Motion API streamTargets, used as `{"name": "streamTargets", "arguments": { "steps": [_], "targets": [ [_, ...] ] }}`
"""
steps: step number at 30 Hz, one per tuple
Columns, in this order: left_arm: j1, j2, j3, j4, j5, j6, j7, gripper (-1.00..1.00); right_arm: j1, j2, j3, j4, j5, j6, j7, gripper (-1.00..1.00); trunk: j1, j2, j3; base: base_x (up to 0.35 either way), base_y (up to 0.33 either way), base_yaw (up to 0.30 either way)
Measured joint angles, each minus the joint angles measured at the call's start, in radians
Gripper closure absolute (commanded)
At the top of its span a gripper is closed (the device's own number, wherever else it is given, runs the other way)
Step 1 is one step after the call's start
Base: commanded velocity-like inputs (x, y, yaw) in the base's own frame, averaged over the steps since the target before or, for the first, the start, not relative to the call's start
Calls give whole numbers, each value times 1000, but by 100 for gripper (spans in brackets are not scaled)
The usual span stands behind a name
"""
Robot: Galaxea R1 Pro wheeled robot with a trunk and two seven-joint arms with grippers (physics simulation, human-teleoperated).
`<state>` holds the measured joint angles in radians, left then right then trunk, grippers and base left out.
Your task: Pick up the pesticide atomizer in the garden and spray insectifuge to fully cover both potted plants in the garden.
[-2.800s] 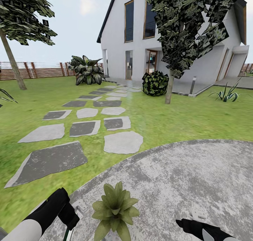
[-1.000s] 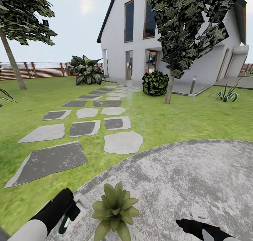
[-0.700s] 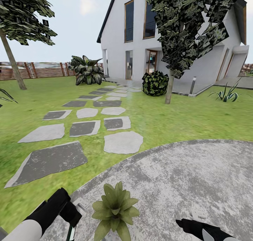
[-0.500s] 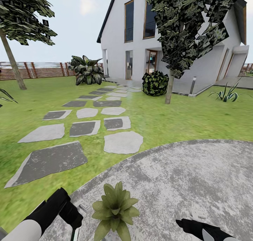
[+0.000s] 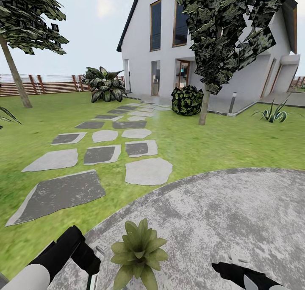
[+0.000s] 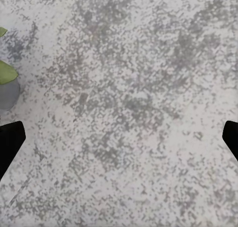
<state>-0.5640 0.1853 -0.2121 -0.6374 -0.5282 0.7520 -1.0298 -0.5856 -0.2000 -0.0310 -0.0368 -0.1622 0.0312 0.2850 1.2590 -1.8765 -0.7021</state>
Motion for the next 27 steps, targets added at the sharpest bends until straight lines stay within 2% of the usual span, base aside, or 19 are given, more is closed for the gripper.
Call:
{"name": "streamTargets", "arguments": {
  "steps": [7,16,27],
  "targets": [
    [0,6,0,-11,-2,-6,-67,100,0,-7,0,-1,4,-1,6,-100,0,0,0,0,0,0],
    [0,13,-1,-111,-2,-16,-72,100,0,-8,3,-1,7,-1,6,-100,0,0,0,0,0,0],
    [0,14,-6,-111,-6,-12,-70,100,0,-10,2,-4,6,1,6,-100,0,0,0,79,0,0]
  ]
}}
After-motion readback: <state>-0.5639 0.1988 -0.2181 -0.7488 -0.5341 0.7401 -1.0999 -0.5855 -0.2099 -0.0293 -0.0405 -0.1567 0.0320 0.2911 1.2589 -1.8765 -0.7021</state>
